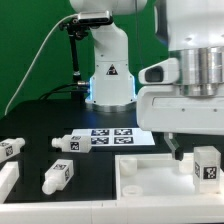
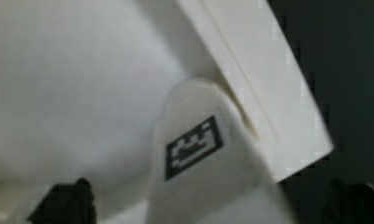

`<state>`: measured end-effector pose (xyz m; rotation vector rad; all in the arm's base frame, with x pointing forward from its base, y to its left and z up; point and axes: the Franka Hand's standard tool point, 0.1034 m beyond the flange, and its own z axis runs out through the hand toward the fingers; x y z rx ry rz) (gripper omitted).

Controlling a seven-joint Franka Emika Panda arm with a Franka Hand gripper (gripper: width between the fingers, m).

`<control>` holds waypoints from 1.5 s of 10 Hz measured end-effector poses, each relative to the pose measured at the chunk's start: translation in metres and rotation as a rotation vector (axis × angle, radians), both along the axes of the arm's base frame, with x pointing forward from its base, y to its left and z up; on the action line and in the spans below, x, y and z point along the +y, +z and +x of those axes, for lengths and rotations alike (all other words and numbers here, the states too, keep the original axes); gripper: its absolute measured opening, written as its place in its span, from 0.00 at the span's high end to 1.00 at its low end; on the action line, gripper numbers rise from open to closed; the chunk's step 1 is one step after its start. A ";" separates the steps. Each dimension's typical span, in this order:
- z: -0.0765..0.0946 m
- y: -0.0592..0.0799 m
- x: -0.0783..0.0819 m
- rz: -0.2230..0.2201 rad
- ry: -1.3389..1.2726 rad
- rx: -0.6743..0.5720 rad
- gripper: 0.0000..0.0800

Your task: Assemble one leg

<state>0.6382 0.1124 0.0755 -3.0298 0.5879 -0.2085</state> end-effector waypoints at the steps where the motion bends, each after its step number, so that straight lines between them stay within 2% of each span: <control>1: 0.001 0.000 0.000 -0.028 0.197 -0.007 0.19; 2: 0.001 0.000 -0.002 -0.028 0.200 -0.007 0.19; 3: 0.001 -0.001 -0.002 -0.028 0.198 -0.006 0.35; 4: 0.001 -0.001 -0.002 -0.028 0.198 -0.006 0.35; 5: 0.000 -0.001 -0.002 -0.019 0.147 -0.005 0.52; 6: 0.000 -0.001 -0.002 -0.006 0.051 -0.002 0.65; 9: 0.000 -0.001 -0.002 0.023 -0.157 0.001 0.64; 15: 0.006 0.000 0.000 0.095 -1.076 0.127 0.64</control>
Offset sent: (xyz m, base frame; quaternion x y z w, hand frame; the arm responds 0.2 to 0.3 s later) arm 0.0000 0.0000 0.0000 0.0000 0.0000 0.0000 1.0000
